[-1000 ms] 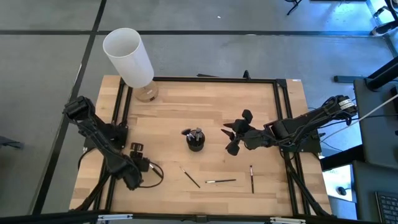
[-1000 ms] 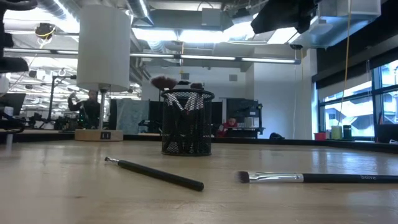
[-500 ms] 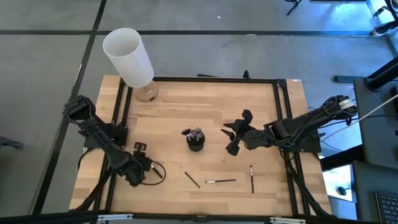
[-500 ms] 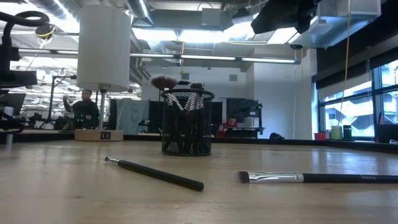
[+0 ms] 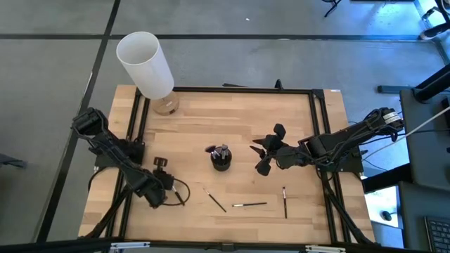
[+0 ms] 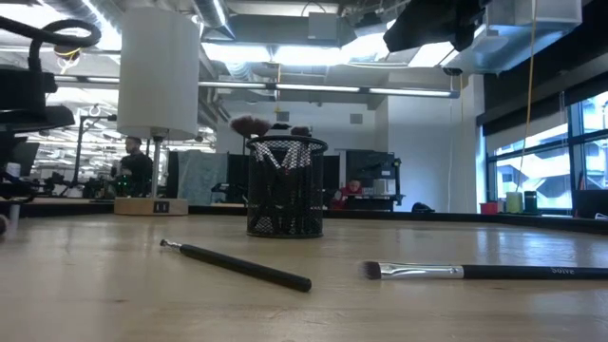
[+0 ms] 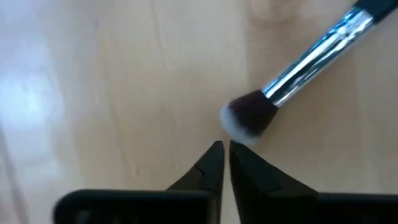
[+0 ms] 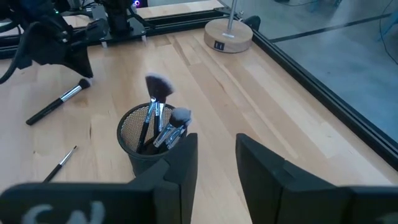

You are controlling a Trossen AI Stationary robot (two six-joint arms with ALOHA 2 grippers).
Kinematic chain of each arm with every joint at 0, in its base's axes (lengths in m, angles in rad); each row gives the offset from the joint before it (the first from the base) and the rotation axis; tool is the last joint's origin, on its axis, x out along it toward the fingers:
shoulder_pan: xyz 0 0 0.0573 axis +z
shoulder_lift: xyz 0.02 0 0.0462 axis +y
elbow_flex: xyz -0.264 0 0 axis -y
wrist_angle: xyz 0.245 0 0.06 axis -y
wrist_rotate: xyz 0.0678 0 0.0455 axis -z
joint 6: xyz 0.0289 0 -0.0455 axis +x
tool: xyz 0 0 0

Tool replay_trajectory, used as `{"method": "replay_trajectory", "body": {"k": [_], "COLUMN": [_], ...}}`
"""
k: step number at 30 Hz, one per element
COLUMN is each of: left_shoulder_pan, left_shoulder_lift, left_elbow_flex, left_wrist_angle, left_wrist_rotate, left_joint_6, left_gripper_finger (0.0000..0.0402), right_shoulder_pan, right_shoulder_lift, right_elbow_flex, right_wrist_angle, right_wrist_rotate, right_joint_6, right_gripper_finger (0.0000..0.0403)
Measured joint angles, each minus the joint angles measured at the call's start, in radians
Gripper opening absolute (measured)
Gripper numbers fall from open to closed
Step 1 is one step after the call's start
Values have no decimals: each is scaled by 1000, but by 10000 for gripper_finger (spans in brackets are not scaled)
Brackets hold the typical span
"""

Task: Sort items
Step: Put the silver powder brush into the pen holder

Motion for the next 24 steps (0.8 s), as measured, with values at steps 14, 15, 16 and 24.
{"method": "replay_trajectory", "body": {"k": [14, 15, 16, 24], "left_shoulder_pan": [46, 45, 45, 47], "left_shoulder_lift": [0, 0, 0, 0], "left_elbow_flex": [66, 75, 83, 93], "left_wrist_angle": [-105, -114, -113, -11], "left_wrist_rotate": [93, 92, 86, 41], "left_joint_6": [111, 134, 155, 333], "left_gripper_finger": [26, 36, 47, 159], "right_shoulder_pan": [0, 0, 0, 0], "right_shoulder_lift": [0, 0, 0, 0], "right_elbow_flex": [0, 0, 0, 0], "right_wrist_angle": [-20, -21, -22, -24], "right_wrist_rotate": [-3, -3, -4, -22], "right_joint_6": [14, 18, 24, 33], "right_gripper_finger": [110, 110, 110, 110]}}
